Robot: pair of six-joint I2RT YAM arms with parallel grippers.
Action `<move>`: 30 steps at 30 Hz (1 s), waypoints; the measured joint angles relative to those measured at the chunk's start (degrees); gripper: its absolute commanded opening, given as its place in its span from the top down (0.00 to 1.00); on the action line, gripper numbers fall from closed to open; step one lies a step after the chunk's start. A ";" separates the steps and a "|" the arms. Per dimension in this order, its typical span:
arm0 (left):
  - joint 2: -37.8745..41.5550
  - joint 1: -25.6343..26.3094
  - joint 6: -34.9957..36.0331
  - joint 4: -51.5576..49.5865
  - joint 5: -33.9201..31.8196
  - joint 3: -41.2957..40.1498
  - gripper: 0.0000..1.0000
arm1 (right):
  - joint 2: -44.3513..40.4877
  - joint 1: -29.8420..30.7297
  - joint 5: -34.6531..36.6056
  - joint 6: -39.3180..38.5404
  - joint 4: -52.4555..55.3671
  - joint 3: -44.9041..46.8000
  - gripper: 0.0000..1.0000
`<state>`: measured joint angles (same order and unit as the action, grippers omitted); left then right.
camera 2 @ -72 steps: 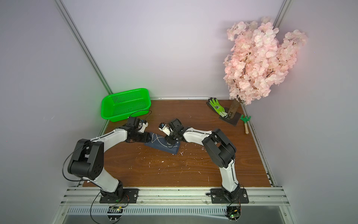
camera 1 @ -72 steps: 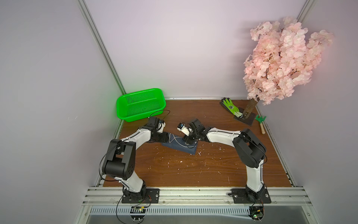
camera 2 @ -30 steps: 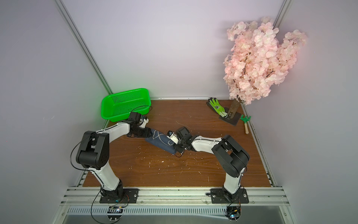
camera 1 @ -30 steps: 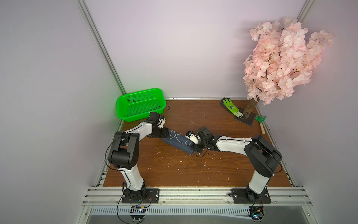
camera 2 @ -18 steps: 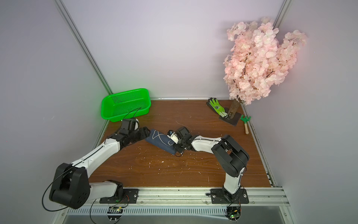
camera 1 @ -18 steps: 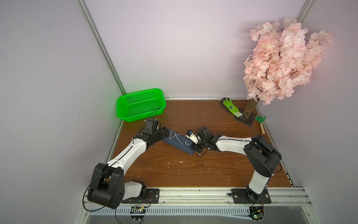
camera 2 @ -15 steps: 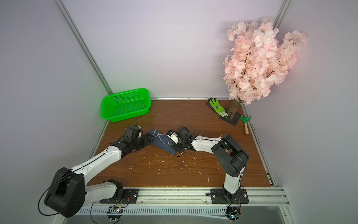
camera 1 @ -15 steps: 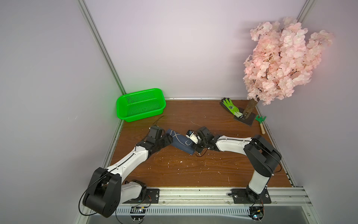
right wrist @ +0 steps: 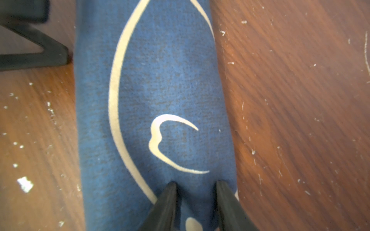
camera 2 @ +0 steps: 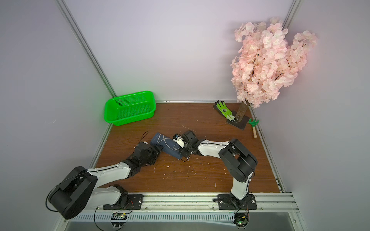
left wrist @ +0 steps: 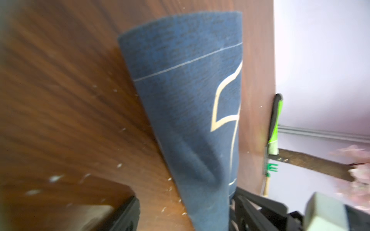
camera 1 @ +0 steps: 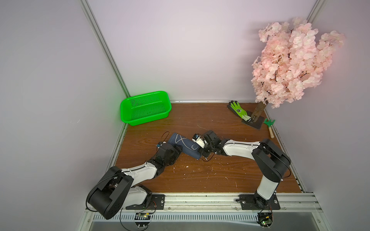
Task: Roll up the pillowcase
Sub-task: Pick up the pillowcase at the center of the board.
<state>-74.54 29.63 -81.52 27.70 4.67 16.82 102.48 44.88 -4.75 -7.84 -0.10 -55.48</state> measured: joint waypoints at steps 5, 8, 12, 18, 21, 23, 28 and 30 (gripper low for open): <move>-5.81 0.50 -3.41 11.96 0.17 -1.49 0.23 | 0.00 0.00 0.00 0.00 0.00 0.00 0.62; -9.92 0.94 -4.48 18.12 0.72 -1.40 0.24 | 0.00 -0.02 0.00 0.00 0.00 0.00 0.62; -14.99 1.66 -5.73 25.38 1.29 -1.11 0.27 | 0.00 -0.04 0.02 -0.02 0.00 0.00 0.63; -20.17 2.29 -6.73 32.76 1.70 -1.07 0.34 | 0.02 -0.33 -0.02 -0.02 0.00 0.02 0.64; -23.52 2.54 -6.78 36.89 2.34 -0.70 0.39 | 0.02 -0.37 -0.02 -0.02 0.00 0.02 0.64; -25.35 2.69 -6.91 38.95 2.60 -0.37 0.44 | 0.00 -0.39 -0.02 -0.02 0.00 0.02 0.64; -28.35 2.89 -7.85 44.28 2.56 -1.77 0.55 | 0.00 -0.59 -0.02 0.00 -0.04 0.07 0.64; -29.66 2.95 -7.96 45.90 2.64 -1.79 0.59 | 0.00 -0.72 -0.07 0.00 -0.04 0.07 0.63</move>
<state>-104.20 32.58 -89.47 73.60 7.31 15.03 102.48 44.16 -4.82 -7.84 -0.14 -55.42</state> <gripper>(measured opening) 0.439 0.364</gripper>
